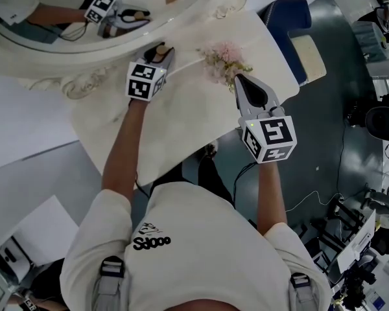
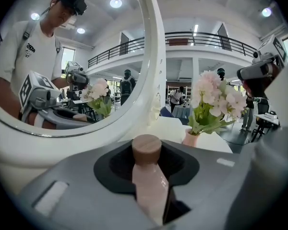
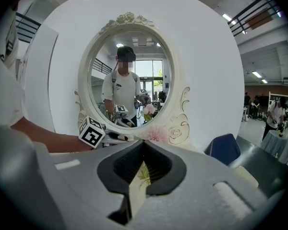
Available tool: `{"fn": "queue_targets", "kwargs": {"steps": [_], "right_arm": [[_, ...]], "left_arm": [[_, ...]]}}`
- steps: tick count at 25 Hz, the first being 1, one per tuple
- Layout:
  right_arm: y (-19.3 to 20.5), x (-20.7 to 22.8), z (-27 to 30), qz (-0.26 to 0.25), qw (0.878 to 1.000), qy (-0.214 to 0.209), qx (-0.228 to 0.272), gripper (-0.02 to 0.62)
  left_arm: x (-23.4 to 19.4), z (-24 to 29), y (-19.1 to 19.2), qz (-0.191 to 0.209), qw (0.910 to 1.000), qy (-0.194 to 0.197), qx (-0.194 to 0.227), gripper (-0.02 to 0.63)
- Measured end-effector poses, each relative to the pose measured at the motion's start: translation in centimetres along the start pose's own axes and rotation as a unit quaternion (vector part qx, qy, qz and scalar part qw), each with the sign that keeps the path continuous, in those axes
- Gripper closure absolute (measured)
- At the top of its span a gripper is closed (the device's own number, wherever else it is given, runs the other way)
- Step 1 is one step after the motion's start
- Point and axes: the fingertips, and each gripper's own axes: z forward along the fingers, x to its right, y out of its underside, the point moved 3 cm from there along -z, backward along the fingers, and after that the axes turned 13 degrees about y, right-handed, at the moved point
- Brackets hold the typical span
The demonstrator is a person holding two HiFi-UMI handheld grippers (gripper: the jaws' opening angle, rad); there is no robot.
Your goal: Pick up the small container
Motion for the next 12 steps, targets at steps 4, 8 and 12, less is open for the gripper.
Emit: {"fn": "queue_targets", "kwargs": {"steps": [4, 8, 12], "right_arm": [[-0.8, 0.4, -0.4, -0.001, 1.000, -0.005, 0.013, 0.594], [-2.0, 0.3, -0.8, -0.008, 0.999, -0.019, 0.029, 0.594], [-3.5, -0.2, -1.2, -0.019, 0.998, -0.036, 0.047, 0.594]], "left_arm": [[1.1, -1.4, 0.0, -0.001, 0.9999, 0.003, -0.010, 0.468], [2.5, -4.2, -1.5, -0.002, 1.0000, -0.001, 0.006, 0.468], [4.2, -7.4, -3.9, 0.005, 0.9995, -0.012, 0.027, 0.468]]}}
